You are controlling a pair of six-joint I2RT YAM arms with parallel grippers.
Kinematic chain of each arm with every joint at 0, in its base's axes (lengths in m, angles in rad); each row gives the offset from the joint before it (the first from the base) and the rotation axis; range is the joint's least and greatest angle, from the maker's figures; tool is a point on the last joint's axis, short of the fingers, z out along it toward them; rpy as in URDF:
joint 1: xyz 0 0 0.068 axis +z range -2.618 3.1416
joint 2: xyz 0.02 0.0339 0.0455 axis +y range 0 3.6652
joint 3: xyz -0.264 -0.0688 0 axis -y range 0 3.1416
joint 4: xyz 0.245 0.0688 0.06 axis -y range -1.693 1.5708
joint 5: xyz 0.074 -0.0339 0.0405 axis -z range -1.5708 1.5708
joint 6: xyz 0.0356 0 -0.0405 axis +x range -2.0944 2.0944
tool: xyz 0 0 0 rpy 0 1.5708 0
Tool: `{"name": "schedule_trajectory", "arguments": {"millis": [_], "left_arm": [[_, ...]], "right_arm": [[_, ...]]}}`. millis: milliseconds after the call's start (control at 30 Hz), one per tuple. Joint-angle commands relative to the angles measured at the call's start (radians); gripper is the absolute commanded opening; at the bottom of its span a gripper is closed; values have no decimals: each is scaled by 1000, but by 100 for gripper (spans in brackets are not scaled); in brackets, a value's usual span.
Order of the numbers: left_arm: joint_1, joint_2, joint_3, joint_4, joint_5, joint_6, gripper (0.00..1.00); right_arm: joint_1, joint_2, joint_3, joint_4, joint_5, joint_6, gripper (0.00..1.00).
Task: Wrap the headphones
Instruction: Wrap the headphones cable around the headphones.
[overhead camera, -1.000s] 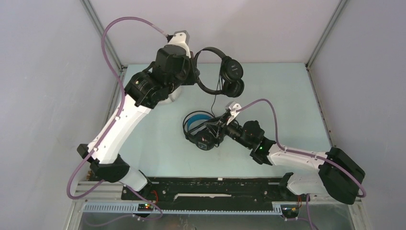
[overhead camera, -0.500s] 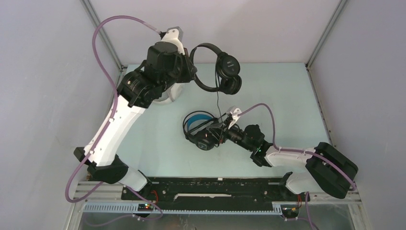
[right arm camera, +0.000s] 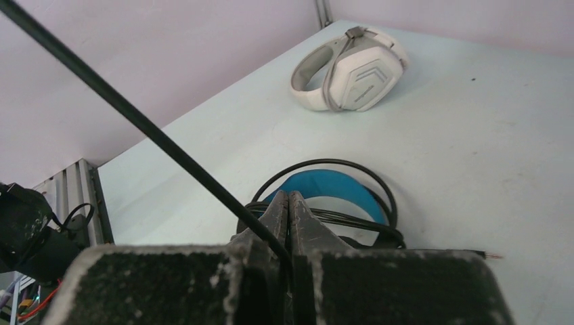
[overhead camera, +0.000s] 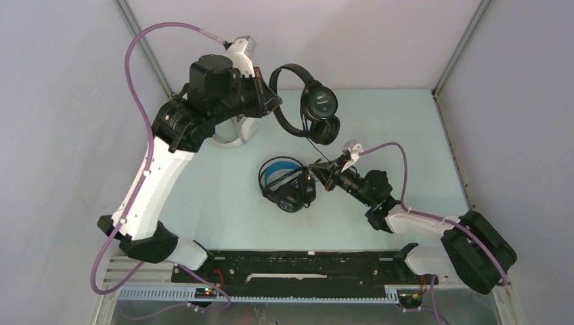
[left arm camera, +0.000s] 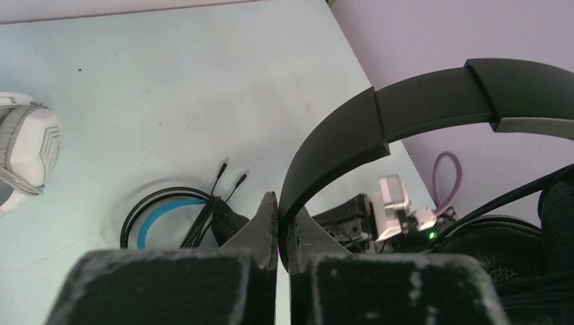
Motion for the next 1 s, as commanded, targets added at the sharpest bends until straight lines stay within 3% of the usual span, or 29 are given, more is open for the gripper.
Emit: {"name": "schedule_trajectory", "arguments": {"millis": [0, 333, 600, 800, 967], "left_arm": [[24, -40, -19, 47, 149, 72, 0], [29, -44, -127, 42, 197, 312, 0], [28, -108, -334, 151, 220, 516, 0], [29, -196, -528, 290, 259, 689, 0], [29, -227, -578, 303, 254, 788, 0]], "right_arm": [[-79, -63, 5, -72, -72, 9, 0], [-203, -153, 80, -307, -238, 4, 0], [-236, -167, 253, -700, -450, -59, 0], [-294, -167, 349, -862, -543, -9, 0], [-360, -146, 405, -945, -603, 62, 0]]}}
